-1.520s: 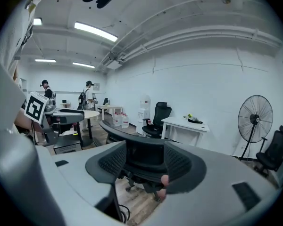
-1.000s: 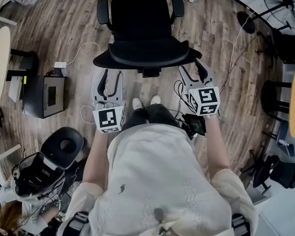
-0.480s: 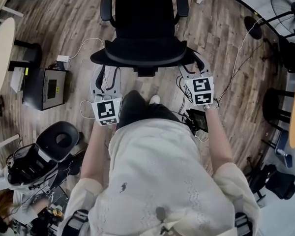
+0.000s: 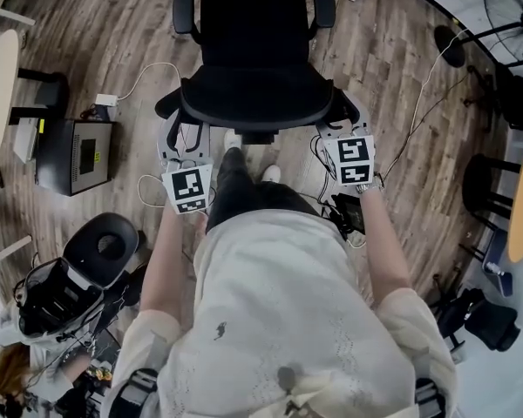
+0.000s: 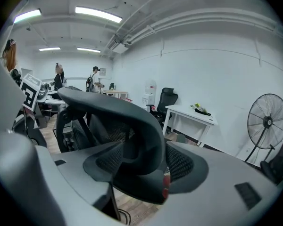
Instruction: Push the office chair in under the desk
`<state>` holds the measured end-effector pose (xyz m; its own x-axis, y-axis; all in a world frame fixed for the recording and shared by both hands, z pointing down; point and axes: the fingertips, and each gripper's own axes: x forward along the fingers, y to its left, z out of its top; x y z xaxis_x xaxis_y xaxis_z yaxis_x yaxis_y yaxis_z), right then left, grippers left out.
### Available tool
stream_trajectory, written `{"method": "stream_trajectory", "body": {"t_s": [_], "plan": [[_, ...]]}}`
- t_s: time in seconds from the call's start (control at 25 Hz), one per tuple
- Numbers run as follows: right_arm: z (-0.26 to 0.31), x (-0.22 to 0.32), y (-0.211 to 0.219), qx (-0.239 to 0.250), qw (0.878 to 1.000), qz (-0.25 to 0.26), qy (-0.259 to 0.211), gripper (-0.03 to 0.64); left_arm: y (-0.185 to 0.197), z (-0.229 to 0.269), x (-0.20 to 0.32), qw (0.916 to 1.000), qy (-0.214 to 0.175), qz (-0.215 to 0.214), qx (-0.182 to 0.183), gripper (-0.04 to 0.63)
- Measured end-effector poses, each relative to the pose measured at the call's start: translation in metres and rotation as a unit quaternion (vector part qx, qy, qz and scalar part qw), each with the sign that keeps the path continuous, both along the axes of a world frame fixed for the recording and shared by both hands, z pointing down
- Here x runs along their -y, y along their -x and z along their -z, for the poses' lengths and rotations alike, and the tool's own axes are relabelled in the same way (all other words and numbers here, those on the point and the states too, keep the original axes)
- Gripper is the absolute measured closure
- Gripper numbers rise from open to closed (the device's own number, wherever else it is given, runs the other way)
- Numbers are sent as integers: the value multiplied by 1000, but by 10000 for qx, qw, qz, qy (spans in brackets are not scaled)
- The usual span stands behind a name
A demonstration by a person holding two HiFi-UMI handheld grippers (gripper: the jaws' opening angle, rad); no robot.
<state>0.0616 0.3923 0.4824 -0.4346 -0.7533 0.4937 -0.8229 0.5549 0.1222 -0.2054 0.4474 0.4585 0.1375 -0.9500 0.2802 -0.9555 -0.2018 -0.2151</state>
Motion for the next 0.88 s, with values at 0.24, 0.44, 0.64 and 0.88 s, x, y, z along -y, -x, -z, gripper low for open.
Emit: {"method": "stream_trajectory", "body": {"t_s": [0.24, 0.44, 0.64, 0.88], "plan": [[-2, 21, 13, -97, 9997, -66, -196, 330, 16, -8, 29, 9999, -13, -79, 114, 366], [5, 37, 23, -142, 9986, 20, -505, 316, 22, -5, 53, 9986, -182, -267, 426, 344], [9, 51, 28, -181, 9964, 96, -829, 313, 24, -7, 74, 9977, -232, -385, 513, 334], [3, 58, 31, -127, 9952, 79, -962, 310, 25, -6, 91, 9958, -346, -632, 567, 330]]}}
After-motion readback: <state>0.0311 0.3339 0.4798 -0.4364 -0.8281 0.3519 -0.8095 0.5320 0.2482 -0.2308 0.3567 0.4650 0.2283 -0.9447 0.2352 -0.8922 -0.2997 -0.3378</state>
